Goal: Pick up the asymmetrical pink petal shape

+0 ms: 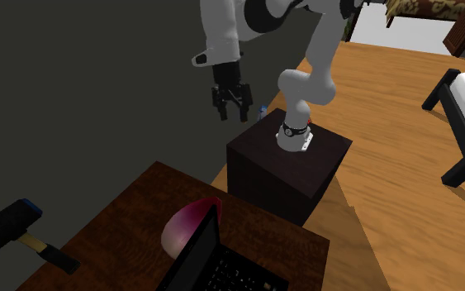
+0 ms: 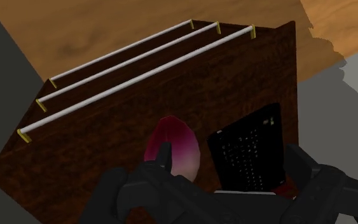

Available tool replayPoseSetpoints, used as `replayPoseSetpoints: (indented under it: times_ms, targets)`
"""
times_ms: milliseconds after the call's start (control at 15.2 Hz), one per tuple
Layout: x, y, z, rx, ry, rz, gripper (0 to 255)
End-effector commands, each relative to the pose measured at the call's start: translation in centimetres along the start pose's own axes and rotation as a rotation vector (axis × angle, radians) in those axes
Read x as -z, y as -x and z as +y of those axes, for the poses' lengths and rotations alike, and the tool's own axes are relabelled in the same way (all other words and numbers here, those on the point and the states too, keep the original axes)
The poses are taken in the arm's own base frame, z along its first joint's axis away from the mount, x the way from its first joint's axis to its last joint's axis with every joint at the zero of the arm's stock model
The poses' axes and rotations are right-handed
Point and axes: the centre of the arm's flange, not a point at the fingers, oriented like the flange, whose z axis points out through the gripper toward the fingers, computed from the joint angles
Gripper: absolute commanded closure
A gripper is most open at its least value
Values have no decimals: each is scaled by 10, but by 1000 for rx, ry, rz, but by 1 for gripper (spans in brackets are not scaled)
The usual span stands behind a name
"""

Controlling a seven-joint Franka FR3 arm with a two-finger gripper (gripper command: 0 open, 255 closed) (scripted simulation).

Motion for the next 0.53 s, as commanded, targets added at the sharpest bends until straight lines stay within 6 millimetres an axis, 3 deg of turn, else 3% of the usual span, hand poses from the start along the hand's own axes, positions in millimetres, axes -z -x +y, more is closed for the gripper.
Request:
replayPoseSetpoints:
  times_ms: [0, 462]
  targets:
    - [-21, -14, 25, -38, -55, 2, 0]
    - [-95, -54, 99, -163, -247, -1, 0]
